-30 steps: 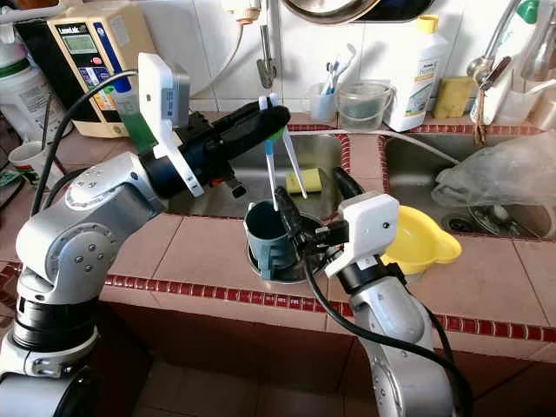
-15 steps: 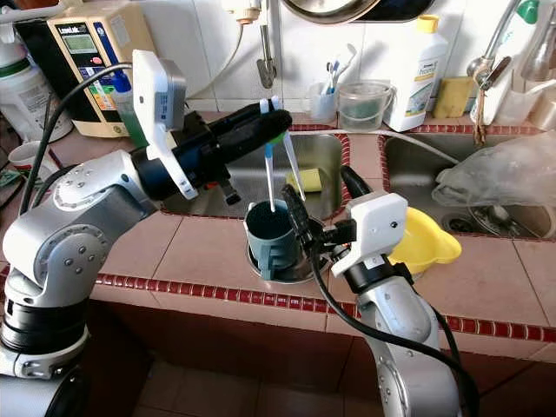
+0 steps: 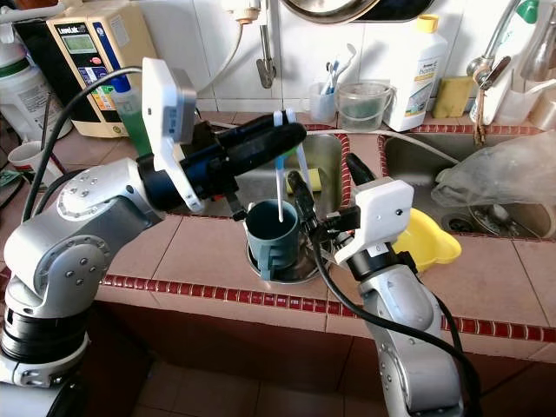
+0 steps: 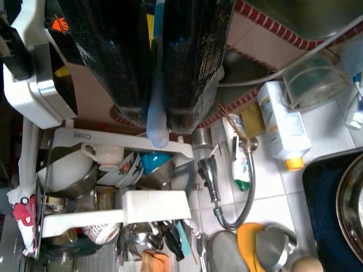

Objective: Kitchen organization

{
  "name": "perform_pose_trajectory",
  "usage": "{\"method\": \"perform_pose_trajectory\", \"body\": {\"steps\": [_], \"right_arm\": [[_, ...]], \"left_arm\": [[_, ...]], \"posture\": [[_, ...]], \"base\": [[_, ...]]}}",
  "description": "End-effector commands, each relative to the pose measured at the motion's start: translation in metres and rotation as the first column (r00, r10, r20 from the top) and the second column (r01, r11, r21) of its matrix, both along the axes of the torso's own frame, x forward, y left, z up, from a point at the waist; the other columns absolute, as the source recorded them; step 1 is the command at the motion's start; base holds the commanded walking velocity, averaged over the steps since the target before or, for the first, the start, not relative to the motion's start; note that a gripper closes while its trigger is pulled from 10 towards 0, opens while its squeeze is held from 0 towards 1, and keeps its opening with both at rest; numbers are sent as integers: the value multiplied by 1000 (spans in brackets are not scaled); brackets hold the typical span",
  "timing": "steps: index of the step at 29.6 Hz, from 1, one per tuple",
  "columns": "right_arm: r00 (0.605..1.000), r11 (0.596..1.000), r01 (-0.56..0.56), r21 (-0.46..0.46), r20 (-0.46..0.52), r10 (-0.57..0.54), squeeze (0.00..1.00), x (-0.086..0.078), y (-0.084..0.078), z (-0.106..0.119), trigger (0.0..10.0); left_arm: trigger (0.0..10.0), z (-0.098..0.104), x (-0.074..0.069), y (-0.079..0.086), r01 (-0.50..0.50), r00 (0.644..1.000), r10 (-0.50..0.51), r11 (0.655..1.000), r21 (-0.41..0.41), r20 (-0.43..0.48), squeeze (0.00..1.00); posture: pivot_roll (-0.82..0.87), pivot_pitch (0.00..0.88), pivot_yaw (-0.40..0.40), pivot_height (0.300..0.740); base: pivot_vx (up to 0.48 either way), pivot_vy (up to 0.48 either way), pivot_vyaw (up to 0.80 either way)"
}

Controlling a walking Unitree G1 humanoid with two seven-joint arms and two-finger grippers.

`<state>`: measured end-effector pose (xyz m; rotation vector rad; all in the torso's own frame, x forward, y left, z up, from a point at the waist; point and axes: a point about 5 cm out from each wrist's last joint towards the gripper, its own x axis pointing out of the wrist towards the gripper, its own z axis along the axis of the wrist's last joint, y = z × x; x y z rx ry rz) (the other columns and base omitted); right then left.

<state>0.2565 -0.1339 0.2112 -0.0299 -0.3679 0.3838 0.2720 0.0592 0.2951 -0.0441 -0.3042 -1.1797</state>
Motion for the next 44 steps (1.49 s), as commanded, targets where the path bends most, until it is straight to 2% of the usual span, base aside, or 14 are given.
{"method": "perform_pose_trajectory", "body": {"steps": [1, 25, 31, 34, 37, 44], "right_arm": [[999, 1000, -29, 13, 26, 29, 0, -1, 5, 6, 0], [999, 999, -42, 21, 28, 42, 0, -4, 10, 3, 0], [999, 999, -40, 20, 30, 39, 0, -4, 9, 3, 0], [999, 999, -41, 20, 31, 40, 0, -4, 9, 4, 0], [999, 999, -41, 20, 33, 40, 0, -4, 9, 4, 0], [999, 999, -42, 20, 34, 41, 0, -4, 9, 4, 0]], "left_arm": [[10000, 0, -1, 1, -8, 1000, 7, 1000, 26, 21, 0], [10000, -4, -2, -2, 2, 999, -4, 999, 49, 43, 0], [10000, -3, -1, -2, -16, 999, 15, 1000, 12, 44, 0], [10000, -1, -1, -1, -42, 996, 42, 999, -8, 79, 0], [10000, -7, -4, -3, -23, 995, 20, 999, 31, 95, 0], [10000, -7, -3, -3, -31, 994, 28, 999, 25, 107, 0]], "posture": [[-155, 15, 113, 740], [-162, 4, 117, 740], [-159, 12, 114, 740], [-159, 15, 114, 740], [-159, 18, 113, 740], [-158, 20, 114, 740]], "base": [[0, 0, 0], [0, 0, 0], [0, 0, 0], [0, 0, 0], [0, 0, 0], [0, 0, 0]]}}
